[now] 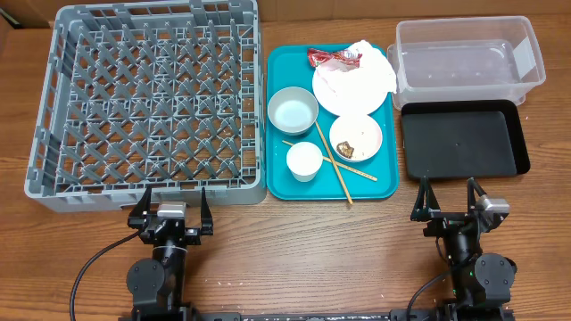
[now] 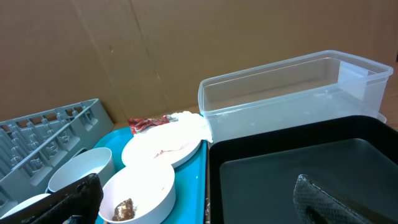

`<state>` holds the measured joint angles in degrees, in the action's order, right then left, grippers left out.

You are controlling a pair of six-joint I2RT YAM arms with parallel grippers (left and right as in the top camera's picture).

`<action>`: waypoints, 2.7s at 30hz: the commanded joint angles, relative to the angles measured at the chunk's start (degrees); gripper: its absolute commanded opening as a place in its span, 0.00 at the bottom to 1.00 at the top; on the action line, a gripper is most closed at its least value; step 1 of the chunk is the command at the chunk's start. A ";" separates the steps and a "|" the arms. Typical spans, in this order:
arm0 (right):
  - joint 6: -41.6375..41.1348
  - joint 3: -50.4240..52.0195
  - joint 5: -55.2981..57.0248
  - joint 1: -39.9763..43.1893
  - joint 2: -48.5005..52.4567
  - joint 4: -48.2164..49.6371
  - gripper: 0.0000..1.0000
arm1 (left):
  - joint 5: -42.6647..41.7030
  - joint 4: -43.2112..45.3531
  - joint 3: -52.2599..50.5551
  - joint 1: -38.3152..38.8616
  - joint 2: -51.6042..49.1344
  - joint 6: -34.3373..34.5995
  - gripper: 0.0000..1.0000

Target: Sort waste into correct bins and load items into the dishwasher

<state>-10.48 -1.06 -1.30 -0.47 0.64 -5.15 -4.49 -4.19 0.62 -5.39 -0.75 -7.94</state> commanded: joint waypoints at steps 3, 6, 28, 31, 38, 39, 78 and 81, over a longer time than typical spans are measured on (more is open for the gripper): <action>0.24 0.61 -0.28 0.11 -0.48 0.37 1.00 | 0.02 0.11 -0.35 -0.59 0.48 -1.05 1.00; 0.26 0.61 -0.31 0.11 -0.48 0.37 1.00 | 0.02 0.11 -0.35 -0.59 0.50 -1.05 1.00; 0.24 0.61 -0.09 0.11 -0.48 0.96 1.00 | 0.02 0.11 -0.35 -0.59 0.48 -1.05 1.00; 0.22 0.61 -0.11 0.11 -0.48 0.44 1.00 | 0.02 0.11 -0.35 -0.59 0.48 -1.05 1.00; -0.15 0.57 -5.60 0.11 -0.48 1.66 1.00 | 0.02 0.11 -0.35 -0.59 0.48 -1.05 1.00; -0.15 0.46 -7.56 0.11 -0.48 2.25 1.00 | 0.02 0.11 -0.35 -0.59 0.48 -1.05 1.00; -1.27 -114.51 -24.02 -7.21 118.22 -40.61 1.00 | 0.02 0.11 -0.35 -0.59 0.48 -1.05 1.00; -1.25 -114.49 -22.25 -7.61 120.85 -39.06 0.89 | 0.02 0.11 -0.35 -0.59 0.50 -1.05 1.00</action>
<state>-11.22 -113.69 -24.40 -8.01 120.46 -45.32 -4.43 -4.01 0.51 -5.39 -0.64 -7.94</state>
